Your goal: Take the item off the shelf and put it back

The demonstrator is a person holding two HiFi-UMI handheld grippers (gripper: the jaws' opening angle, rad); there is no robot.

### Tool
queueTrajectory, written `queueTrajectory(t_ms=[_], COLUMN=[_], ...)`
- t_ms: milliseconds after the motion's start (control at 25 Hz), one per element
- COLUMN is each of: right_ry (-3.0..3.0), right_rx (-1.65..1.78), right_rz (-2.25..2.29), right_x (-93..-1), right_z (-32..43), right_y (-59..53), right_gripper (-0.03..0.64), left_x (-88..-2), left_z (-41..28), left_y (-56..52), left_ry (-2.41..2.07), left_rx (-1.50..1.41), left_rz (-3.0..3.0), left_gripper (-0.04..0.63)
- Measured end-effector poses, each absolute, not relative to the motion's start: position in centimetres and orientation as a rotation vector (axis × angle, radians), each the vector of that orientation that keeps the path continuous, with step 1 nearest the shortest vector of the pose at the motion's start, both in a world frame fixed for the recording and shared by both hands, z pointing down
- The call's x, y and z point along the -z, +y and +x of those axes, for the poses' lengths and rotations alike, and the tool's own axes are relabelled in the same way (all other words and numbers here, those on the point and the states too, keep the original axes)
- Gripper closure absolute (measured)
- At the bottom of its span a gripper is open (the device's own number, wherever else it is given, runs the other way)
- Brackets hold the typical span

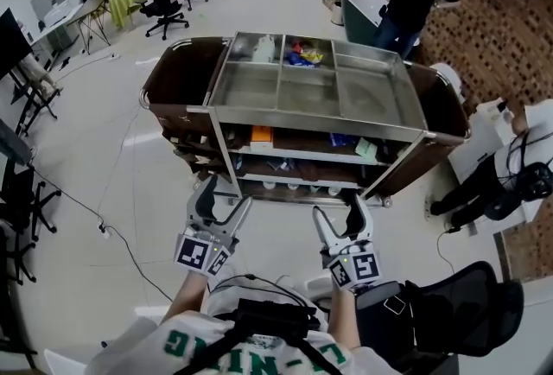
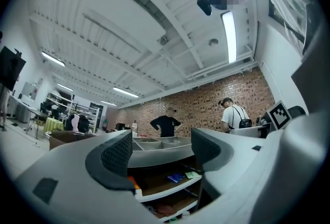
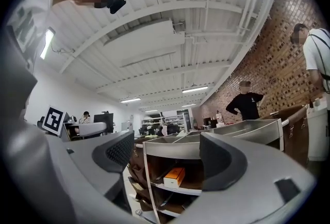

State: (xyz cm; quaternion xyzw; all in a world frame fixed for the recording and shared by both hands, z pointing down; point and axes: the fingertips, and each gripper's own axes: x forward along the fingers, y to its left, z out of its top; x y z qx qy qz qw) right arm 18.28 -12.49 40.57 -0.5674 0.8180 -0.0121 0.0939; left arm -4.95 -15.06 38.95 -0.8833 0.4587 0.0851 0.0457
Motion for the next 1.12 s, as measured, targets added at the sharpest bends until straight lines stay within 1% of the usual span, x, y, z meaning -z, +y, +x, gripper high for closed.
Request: queueTrajectory(t_ms=[720,1120], right_ry=[2.382,2.384], right_rx=[0.043,0.061], right_rz=[-1.781,-1.82], right_x=[-41.1,-42.2], right_z=[15.4,15.5], right_y=[-15.3,-16.1], right_gripper=[0.209,0.209], left_x=[-39.8,-41.1], left_z=[-7.2,-6.4], left_y=[-18.3,-19.3], left_ry=[1.29,1.26], left_rx=[-0.235,-0.224], left_rz=[-2.762,-2.808], left_gripper=[0.262,0.262])
